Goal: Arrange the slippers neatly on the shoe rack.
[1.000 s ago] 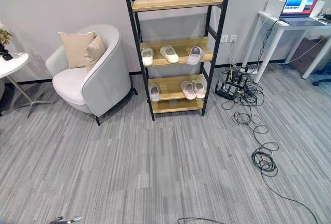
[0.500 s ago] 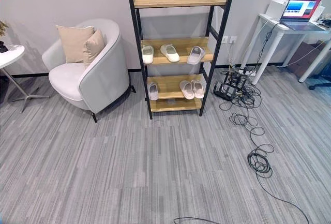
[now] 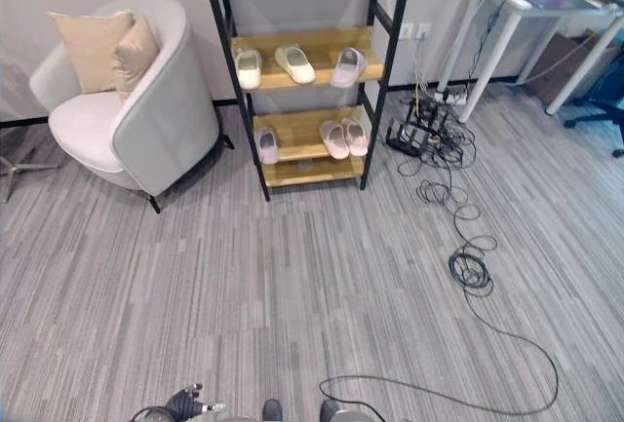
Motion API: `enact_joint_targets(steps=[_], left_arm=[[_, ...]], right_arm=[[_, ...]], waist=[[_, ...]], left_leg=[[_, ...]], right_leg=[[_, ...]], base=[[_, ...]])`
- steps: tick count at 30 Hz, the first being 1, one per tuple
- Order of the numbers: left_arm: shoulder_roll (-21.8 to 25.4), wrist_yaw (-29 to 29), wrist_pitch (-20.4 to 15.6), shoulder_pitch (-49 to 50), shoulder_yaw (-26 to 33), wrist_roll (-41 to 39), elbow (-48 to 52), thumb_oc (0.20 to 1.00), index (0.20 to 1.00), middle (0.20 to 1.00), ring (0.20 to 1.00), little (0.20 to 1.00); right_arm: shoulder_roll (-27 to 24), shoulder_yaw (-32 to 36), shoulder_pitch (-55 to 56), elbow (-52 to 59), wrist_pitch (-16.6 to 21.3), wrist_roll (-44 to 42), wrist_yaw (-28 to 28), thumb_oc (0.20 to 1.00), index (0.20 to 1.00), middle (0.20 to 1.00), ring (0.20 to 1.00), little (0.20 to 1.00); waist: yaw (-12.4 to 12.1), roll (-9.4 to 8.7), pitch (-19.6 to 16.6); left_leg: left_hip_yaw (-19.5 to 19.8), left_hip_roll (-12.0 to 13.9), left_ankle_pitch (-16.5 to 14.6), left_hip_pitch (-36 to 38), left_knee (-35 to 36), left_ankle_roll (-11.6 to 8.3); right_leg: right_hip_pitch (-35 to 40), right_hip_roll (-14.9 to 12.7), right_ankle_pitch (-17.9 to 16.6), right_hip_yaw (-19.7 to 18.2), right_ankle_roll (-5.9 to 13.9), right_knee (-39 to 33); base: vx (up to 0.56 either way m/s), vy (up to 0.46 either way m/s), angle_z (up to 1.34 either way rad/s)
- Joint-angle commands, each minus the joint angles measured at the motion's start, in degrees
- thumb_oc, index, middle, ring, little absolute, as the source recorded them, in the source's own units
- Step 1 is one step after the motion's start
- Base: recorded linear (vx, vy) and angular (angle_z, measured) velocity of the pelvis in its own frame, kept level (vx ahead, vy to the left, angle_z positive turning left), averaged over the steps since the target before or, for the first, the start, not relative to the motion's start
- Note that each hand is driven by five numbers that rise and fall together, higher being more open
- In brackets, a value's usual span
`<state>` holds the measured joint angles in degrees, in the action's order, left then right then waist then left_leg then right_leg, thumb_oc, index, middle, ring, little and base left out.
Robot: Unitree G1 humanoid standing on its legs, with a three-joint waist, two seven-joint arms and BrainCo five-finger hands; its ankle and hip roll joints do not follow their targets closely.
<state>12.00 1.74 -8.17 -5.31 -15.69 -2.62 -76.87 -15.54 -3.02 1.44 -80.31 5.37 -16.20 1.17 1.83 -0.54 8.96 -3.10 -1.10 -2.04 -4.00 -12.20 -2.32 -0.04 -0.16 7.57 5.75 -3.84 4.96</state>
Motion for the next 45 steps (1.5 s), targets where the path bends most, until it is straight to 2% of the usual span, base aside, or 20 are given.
enact_joint_targets(steps=[1, 3, 6, 8, 12, 13, 14, 15, 16, 17, 19, 21, 25, 29, 32, 33, 36, 38, 41, 45], left_arm=[[-0.4, 1.3, -1.2, -1.8, -0.6, 1.7, 0.1, 1.0, 1.0, 1.0, 1.0, 1.0], [-1.1, 1.4, -1.2, -0.8, -1.3, 2.3, 0.2, 1.0, 1.0, 1.0, 1.0, 1.0], [-1.5, 1.4, -1.0, -0.1, -2.1, 3.4, -1.0, 1.0, 1.0, 1.0, 1.0, 1.0], [-0.9, 0.8, 0.0, 2.5, 0.2, 4.5, -4.2, 1.0, 1.0, 1.0, 1.0, 1.0], [0.3, 0.8, 0.3, 2.8, 1.0, 5.4, -4.5, 1.0, 1.0, 1.0, 1.0, 1.0], [1.4, 1.0, 0.3, 1.9, 1.8, 4.6, -3.7, 1.0, 1.0, 1.0, 1.0, 1.0], [1.5, 1.0, 0.3, 1.9, 1.8, 4.6, -3.7, 1.0, 1.0, 1.0, 1.0, 1.0], [2.1, 1.8, 0.4, 0.8, 2.2, 3.8, -2.5, 1.0, 1.0, 1.0, 1.0, 1.0], [2.4, 2.4, 0.2, 0.1, 1.5, 3.8, -1.5, 1.0, 1.0, 1.0, 1.0, 1.0], [2.7, 2.7, 0.0, -0.2, 1.1, 4.1, -1.0, 1.0, 1.0, 1.0, 1.0, 1.0], [2.9, 3.0, -0.3, -1.0, 0.7, 4.4, -0.4, 1.0, 1.0, 1.0, 1.0, 1.0], [2.4, 2.8, -0.5, -0.8, -0.2, 5.6, -0.8, 1.0, 1.0, 1.0, 1.0, 1.0], [1.9, 2.7, -0.6, 0.0, -0.7, 7.5, -1.9, 1.0, 1.0, 1.0, 1.0, 1.0], [0.1, 2.5, -0.7, 1.7, -0.4, 7.7, -3.4, 1.0, 1.0, 1.0, 1.0, 1.0], [-0.2, 2.4, -0.6, 1.2, -0.1, 6.4, -3.1, 1.0, 1.0, 1.0, 1.0, 1.0], [-0.5, 2.8, -0.9, 0.0, -1.1, 6.2, -1.7, 1.0, 1.0, 1.0, 1.0, 1.0], [-1.3, 3.6, -1.5, -0.9, -2.3, 5.6, 0.6, 1.0, 1.0, 1.0, 1.0, 1.0], [-1.6, 3.9, -1.5, -0.9, -2.1, 4.3, 1.2, 1.0, 1.0, 1.0, 1.0, 1.0], [-1.3, 4.0, -1.2, -0.8, -2.1, 4.6, 0.5, 1.0, 1.0, 1.0, 1.0, 1.0], [-0.6, 3.6, -0.6, 0.4, 0.6, 3.1, -2.1, 1.0, 1.0, 1.0, 1.0, 1.0]], right_arm=[[-1.2, -1.5, 0.7, -0.4, 0.0, 2.6, 0.5, 1.0, 1.0, 1.0, 1.0, 1.0], [-1.4, -2.7, 1.5, -0.6, -0.3, 4.9, 1.0, 1.0, 1.0, 1.0, 1.0, 1.0], [-1.1, -4.2, 0.1, 0.2, -0.2, 5.9, 1.9, 1.0, 1.0, 1.0, 1.0, 1.0], [-0.5, -4.0, -0.6, 1.3, 0.0, 7.0, 1.8, 1.0, 1.0, 1.0, 1.0, 1.0], [0.8, -5.0, -1.3, 3.4, 0.4, 7.7, 1.3, 1.0, 1.0, 1.0, 1.0, 1.0], [1.6, -5.8, -1.8, 3.7, 0.4, 8.3, 0.9, 1.0, 1.0, 1.0, 1.0, 1.0], [1.6, -5.8, -1.8, 3.7, 0.4, 8.3, 0.9, 1.0, 1.0, 1.0, 1.0, 1.0], [1.8, -5.9, -2.7, 4.5, 0.3, 8.4, 1.0, 1.0, 1.0, 1.0, 1.0, 1.0], [2.0, -6.3, -3.0, 5.6, 0.4, 8.8, 1.3, 1.0, 1.0, 1.0, 1.0, 1.0], [2.0, -6.4, -2.9, 6.6, 0.8, 9.3, 1.5, 1.0, 1.0, 1.0, 1.0, 1.0], [1.7, -6.0, -2.9, 6.6, 0.8, 9.2, 1.6, 1.0, 1.0, 1.0, 1.0, 1.0], [1.4, -5.7, -2.6, 6.0, 0.5, 9.6, 1.6, 1.0, 1.0, 1.0, 1.0, 1.0], [0.7, -4.4, -0.8, 3.5, 0.0, 10.1, 1.0, 1.0, 1.0, 1.0, 1.0, 1.0], [-0.1, -2.3, 0.6, 1.1, -0.1, 7.9, 1.0, 1.0, 1.0, 1.0, 1.0, 1.0], [-0.9, -2.2, -0.2, 1.2, 0.5, 7.0, 1.4, 1.0, 1.0, 1.0, 1.0, 1.0], [-1.3, -2.9, -0.9, 1.4, 0.6, 7.1, 2.0, 1.0, 1.0, 1.0, 1.0, 1.0], [-2.2, -3.6, -1.7, 2.0, 1.1, 6.7, 2.8, 1.0, 1.0, 1.0, 1.0, 1.0], [-2.6, -4.1, -2.3, 3.1, 1.3, 6.9, 3.2, 1.0, 1.0, 1.0, 1.0, 1.0], [-2.1, -5.5, -3.1, 3.8, 1.3, 7.4, 3.7, 1.0, 1.0, 1.0, 1.0, 1.0], [-0.7, -6.2, -2.9, 4.4, 1.5, 8.1, 3.5, 1.0, 1.0, 1.0, 1.0, 1.0]], waist=[[-0.5, -1.78, -0.3], [-2.1, -1.72, -0.7], [-4.9, -1.35, -1.1], [-5.2, -1.33, -3.6], [-5.7, -3.13, -5.1], [-6.1, -3.62, -5.0], [-6.1, -3.65, -5.0], [-5.8, -3.08, -3.9], [-5.1, -1.65, -2.6], [-4.4, -0.78, -2.2], [-3.0, -0.13, -0.8], [-2.2, -0.01, -0.3], [0.0, -0.03, -0.1], [0.4, -0.03, -2.3], [0.4, -0.01, -2.5], [0.2, -0.76, -1.8], [-0.9, -1.62, -0.5], [-2.2, -1.9, -0.5], [-4.6, -1.7, -0.5], [-6.5, -2.24, -1.5]], left_leg=[[0.8, 2.8, 2.3, -7.0, -10.1, -2.11], [0.2, 0.6, 1.3, -10.7, -4.4, -0.47], [3.7, -1.3, 7.0, -13.0, 8.6, -1.14], [4.5, -1.3, 8.3, -9.9, 11.2, 0.1], [3.1, -2.3, 5.4, -8.8, 8.6, 1.86], [2.7, -2.7, 3.8, -7.5, 8.1, 2.97], [2.7, -2.7, 3.7, -7.6, 8.0, 2.98], [2.5, -3.0, 2.2, -5.4, 7.7, 4.5], [2.7, -2.7, 0.7, -2.8, 7.7, 5.37], [3.0, -2.7, -0.9, 0.3, 8.3, 5.83], [4.3, -2.4, -2.6, 3.4, 9.0, 5.17], [4.9, -2.4, -3.8, 5.1, 9.1, 4.63], [6.6, -2.6, -6.2, 7.9, 8.7, 3.69], [8.5, -0.4, -7.3, 10.3, 9.4, 1.83], [8.9, 1.4, -5.7, 8.3, 5.3, -0.16], [7.1, 3.0, -3.5, 4.7, -1.2, -1.62], [3.5, 4.3, -2.5, 0.0, -7.5, -0.7], [2.3, 3.5, -3.5, -2.1, -1.5, -0.28], [4.4, 2.8, 2.0, -5.8, 5.0, -1.04], [5.0, 2.7, 4.2, -5.9, 9.2, -1.02]], right_leg=[[2.2, -3.0, -1.2, 1.2, 5.8, 0.6], [4.7, -2.8, -0.8, 1.0, 6.56, -1.9], [9.3, -1.4, -0.2, -1.0, 7.29, -5.5], [11.2, -1.5, 0.7, -2.7, 8.06, -5.8], [10.7, -3.3, 0.9, -3.4, 9.44, -1.0], [8.2, -4.1, -1.6, -3.0, 11.16, 5.5], [8.1, -4.1, -1.6, -3.0, 11.18, 5.6], [2.6, -6.2, -9.0, -1.7, 13.81, 16.7], [-1.0, -8.6, -11.9, 2.0, 13.51, 24.6], [-3.1, -11.4, -11.7, 6.0, 12.19, 25.4], [-6.3, -12.6, -8.7, 8.4, 11.23, 16.8], [-7.4, -12.7, -9.5, 8.6, 11.73, 11.6], [-9.9, -11.0, -12.1, 1.9, 13.2, 4.5], [-7.0, -6.8, -9.1, -1.4, 11.56, 2.1], [-5.7, -5.0, -6.7, 0.1, 9.9, 2.2], [-4.4, -5.0, -5.6, 1.6, 8.44, 2.3], [-1.8, -5.0, -4.4, 3.6, 7.4, 1.4], [0.1, -5.2, -3.4, 5.0, 8.1, 0.0], [2.7, -4.3, -2.1, 5.6, 8.12, -0.6], [5.3, -3.6, -1.0, 5.2, 8.44, -0.9]], base=[[0.16, -0.109, 0.02], [0.3, -0.022, 0.11], [0.31, 0.072, -0.02], [0.51, 0.238, -0.96], [0.34, 0.214, -0.57], [0.23, 0.176, -0.17], [0.23, 0.231, -0.15], [0.24, 0.271, -0.37], [0.43, 0.367, -0.05], [0.44, 0.245, -0.03], [0.45, -0.005, 0.07], [0.3, -0.105, 0.16], [0.28, -0.17, 0.48], [0.33, -0.308, 0.29], [0.12, -0.273, -0.12], [0.08, -0.283, 0.32], [0.08, -0.189, 0.68], [0.2, -0.05, 0.52], [0.2, 0.025, 0.39], [0.23, 0.087, -0.09]])
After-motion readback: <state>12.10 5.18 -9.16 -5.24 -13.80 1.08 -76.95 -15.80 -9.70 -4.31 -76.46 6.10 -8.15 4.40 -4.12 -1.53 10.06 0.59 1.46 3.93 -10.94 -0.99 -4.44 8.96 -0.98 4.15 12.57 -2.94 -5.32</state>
